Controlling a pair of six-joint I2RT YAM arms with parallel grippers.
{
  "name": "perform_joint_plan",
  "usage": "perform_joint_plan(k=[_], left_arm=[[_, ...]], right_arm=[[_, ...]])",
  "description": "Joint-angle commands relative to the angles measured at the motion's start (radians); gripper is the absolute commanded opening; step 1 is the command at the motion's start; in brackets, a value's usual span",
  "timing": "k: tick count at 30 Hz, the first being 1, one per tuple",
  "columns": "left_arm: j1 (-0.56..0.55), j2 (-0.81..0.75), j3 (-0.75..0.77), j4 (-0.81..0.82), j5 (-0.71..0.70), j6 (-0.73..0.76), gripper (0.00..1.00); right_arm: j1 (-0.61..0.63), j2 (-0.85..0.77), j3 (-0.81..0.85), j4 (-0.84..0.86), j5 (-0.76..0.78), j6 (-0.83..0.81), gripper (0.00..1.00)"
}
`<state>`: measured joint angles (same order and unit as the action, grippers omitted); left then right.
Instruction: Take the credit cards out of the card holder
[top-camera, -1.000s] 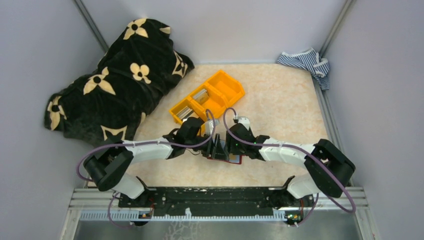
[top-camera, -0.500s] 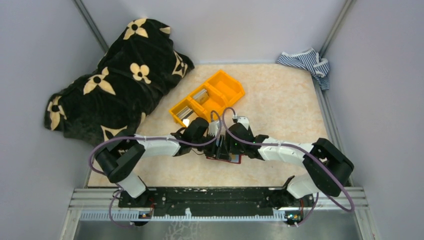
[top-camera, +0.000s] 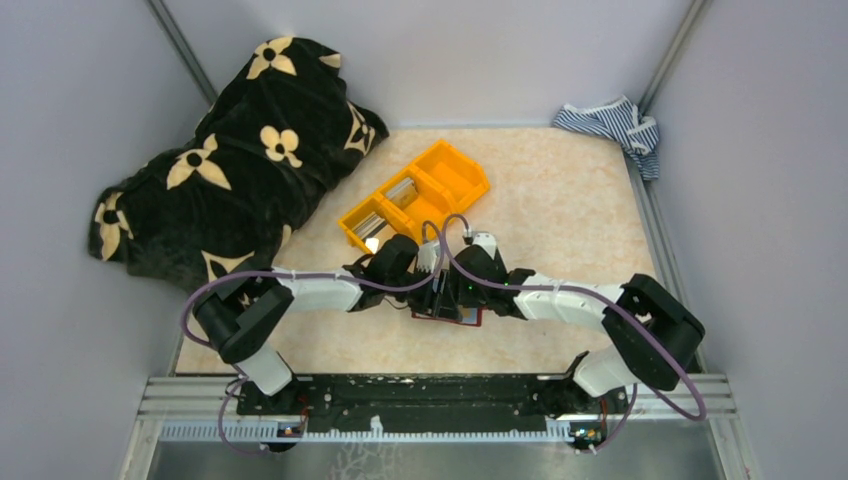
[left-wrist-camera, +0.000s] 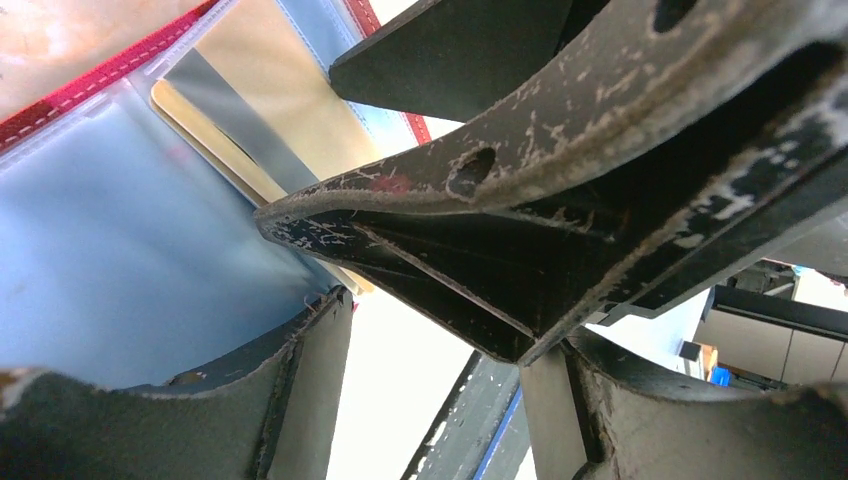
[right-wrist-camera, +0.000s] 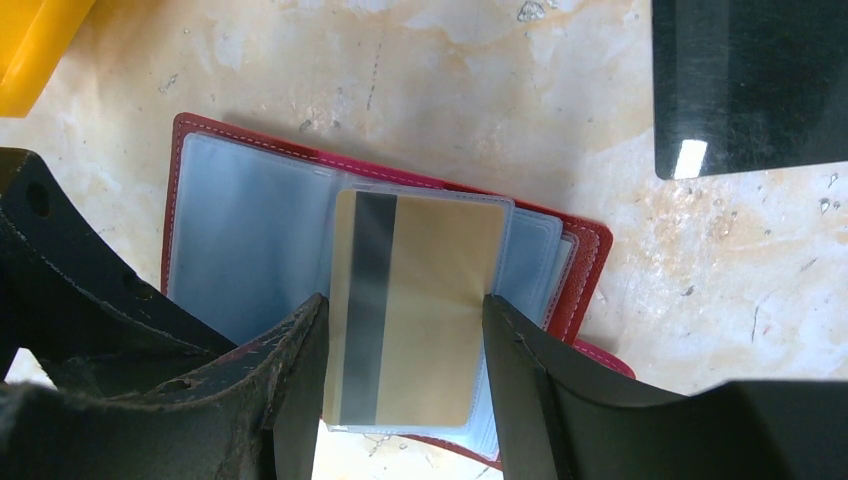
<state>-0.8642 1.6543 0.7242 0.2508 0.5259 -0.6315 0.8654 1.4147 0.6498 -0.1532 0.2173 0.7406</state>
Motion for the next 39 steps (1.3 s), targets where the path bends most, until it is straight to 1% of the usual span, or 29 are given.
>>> perform_joint_plan(k=[1,8,14,18,22,29,39], left_arm=[[-0.006,-0.018,0.031,0.057,-0.025,0.001,0.65],[-0.007,-0.065,0.028,-0.002,-0.023,0.033,0.65],[-0.006,-0.091,0.033,-0.015,-0.028,0.039,0.65],[-0.007,-0.065,0.037,-0.008,-0.034,0.039,0.65],[-0.006,-0.038,0.025,0.032,-0.019,0.016,0.65],[-0.007,-0.041,0.02,-0.013,-0.043,0.038,0.65],[-0.006,-0.017,0.01,0.025,-0.058,0.016,0.65]], right_arm=[[0.02,0.073,-0.012,0.015,-0.035,0.021,0.0],[0.02,0.073,-0.022,0.022,-0.032,0.022,0.0],[0.02,0.076,-0.024,0.024,-0.033,0.023,0.0],[0.02,0.075,-0.021,0.021,-0.033,0.023,0.0],[0.02,0.072,-0.021,0.016,-0.033,0.023,0.0],[0.02,0.074,-0.021,0.017,-0.034,0.023,0.0],[0.021,0.069,-0.024,0.016,-0.033,0.023,0.0]])
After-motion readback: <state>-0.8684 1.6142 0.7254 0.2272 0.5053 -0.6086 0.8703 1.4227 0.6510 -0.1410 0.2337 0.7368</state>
